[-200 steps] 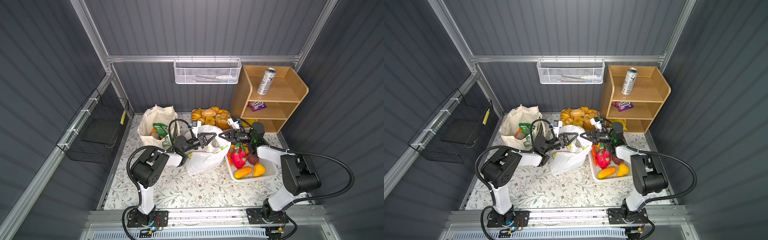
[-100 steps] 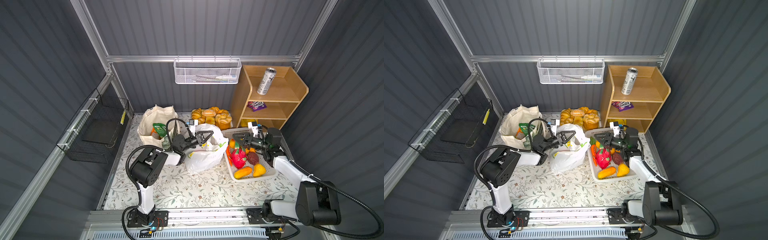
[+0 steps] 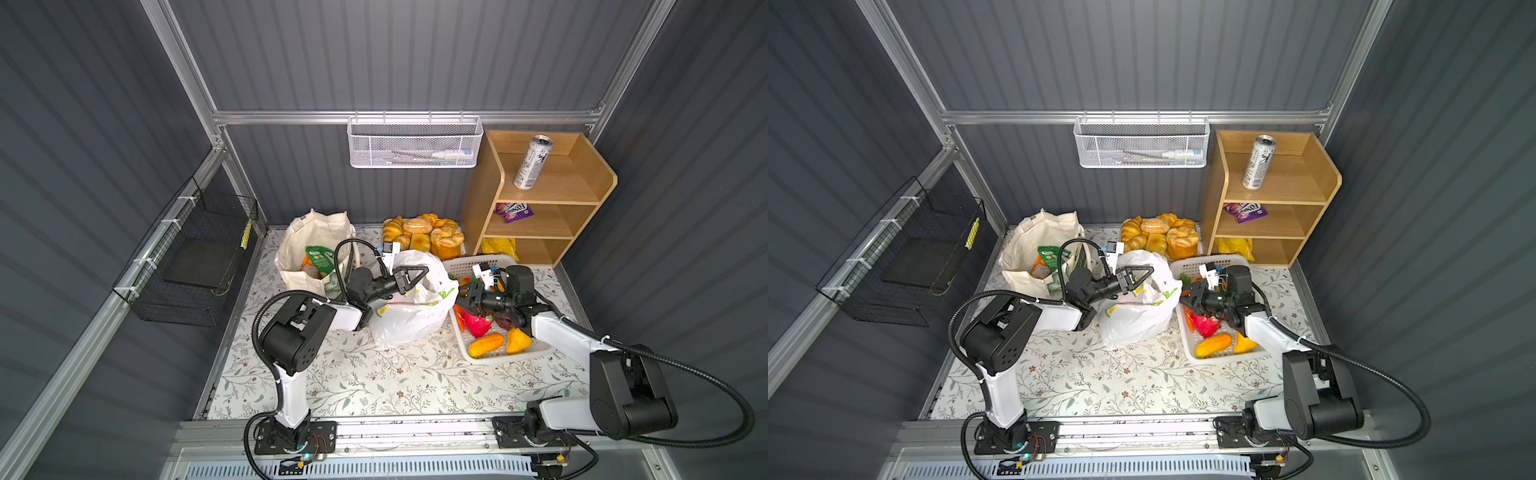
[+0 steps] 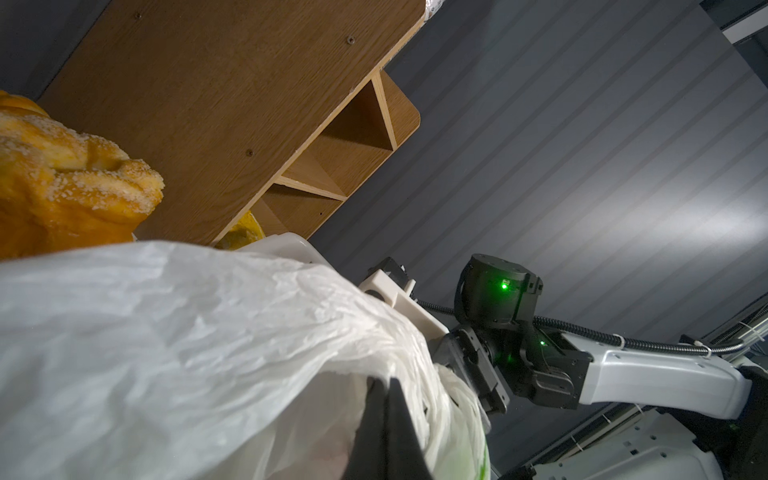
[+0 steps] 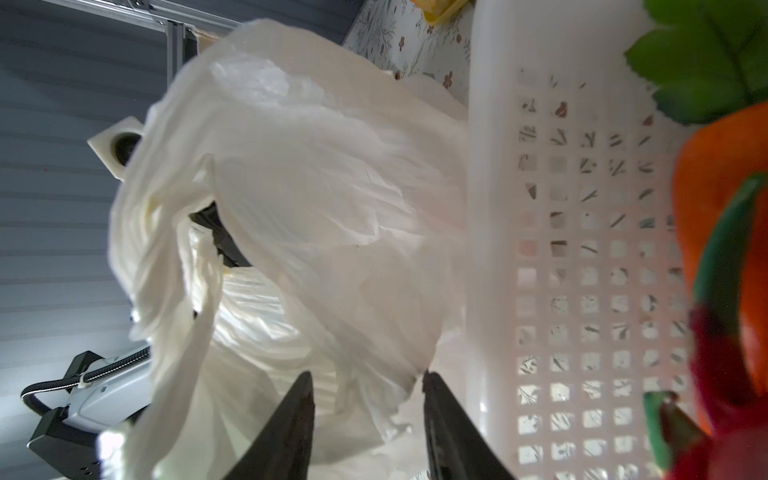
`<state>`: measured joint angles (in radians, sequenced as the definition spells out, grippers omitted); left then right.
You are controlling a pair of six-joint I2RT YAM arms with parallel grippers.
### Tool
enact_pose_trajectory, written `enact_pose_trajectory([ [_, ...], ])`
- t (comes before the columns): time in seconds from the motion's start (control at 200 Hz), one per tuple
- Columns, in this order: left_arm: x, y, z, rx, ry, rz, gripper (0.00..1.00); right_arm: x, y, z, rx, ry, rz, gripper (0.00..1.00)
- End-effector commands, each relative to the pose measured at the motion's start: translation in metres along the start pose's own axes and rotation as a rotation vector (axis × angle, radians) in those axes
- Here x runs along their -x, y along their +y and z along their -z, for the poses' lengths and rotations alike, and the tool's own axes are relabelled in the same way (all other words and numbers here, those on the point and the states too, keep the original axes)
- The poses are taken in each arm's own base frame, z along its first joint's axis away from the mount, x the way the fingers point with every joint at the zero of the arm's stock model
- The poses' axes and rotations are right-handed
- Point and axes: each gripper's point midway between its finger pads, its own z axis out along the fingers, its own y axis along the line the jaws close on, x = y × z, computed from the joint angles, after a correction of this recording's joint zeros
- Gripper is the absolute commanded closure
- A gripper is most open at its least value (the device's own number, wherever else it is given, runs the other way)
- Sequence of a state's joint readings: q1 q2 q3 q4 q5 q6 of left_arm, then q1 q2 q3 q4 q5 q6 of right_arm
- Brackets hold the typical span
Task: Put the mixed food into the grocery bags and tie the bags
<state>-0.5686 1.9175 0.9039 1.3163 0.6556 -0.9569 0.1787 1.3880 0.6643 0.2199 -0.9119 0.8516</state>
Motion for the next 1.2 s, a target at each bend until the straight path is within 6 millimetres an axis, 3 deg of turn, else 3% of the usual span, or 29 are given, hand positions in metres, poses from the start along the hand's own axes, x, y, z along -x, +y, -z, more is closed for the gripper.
enact_pose_trajectory([
  [0.0,-0.003,0.006,-0.002,0.007,0.023,-0.026,1.0,0.004,0.011,-0.005,0.022,-0.003,0.043,0.55],
  [0.125,-0.006,0.009,-0.002,0.011,0.033,-0.022,1.0,0.001,0.014,-0.006,0.041,0.004,0.041,0.64],
  [0.25,-0.008,0.011,-0.001,0.013,0.036,-0.014,1.0,0.003,0.019,-0.004,0.047,-0.003,0.051,0.9],
  [0.345,-0.006,0.012,0.0,0.008,0.025,-0.004,1.0,0.004,0.022,-0.001,0.045,-0.012,0.058,1.0],
  [0.61,0.026,0.021,0.027,0.0,-0.083,0.051,1.0,0.0,0.017,0.017,-0.057,-0.066,0.1,1.0],
  [0.665,0.026,0.02,0.027,-0.002,-0.069,0.048,1.0,-0.003,0.016,0.021,-0.071,-0.07,0.104,0.79],
  [0.826,0.028,0.018,0.024,-0.003,-0.048,0.043,1.0,-0.009,0.016,0.026,-0.076,-0.079,0.109,0.65],
  [1.056,0.028,0.018,0.022,-0.003,-0.036,0.042,1.0,-0.006,0.026,0.024,-0.062,-0.075,0.132,0.66],
  [1.196,0.028,0.017,0.021,0.004,-0.027,0.035,1.0,0.004,0.017,0.016,-0.089,-0.077,0.12,0.68],
])
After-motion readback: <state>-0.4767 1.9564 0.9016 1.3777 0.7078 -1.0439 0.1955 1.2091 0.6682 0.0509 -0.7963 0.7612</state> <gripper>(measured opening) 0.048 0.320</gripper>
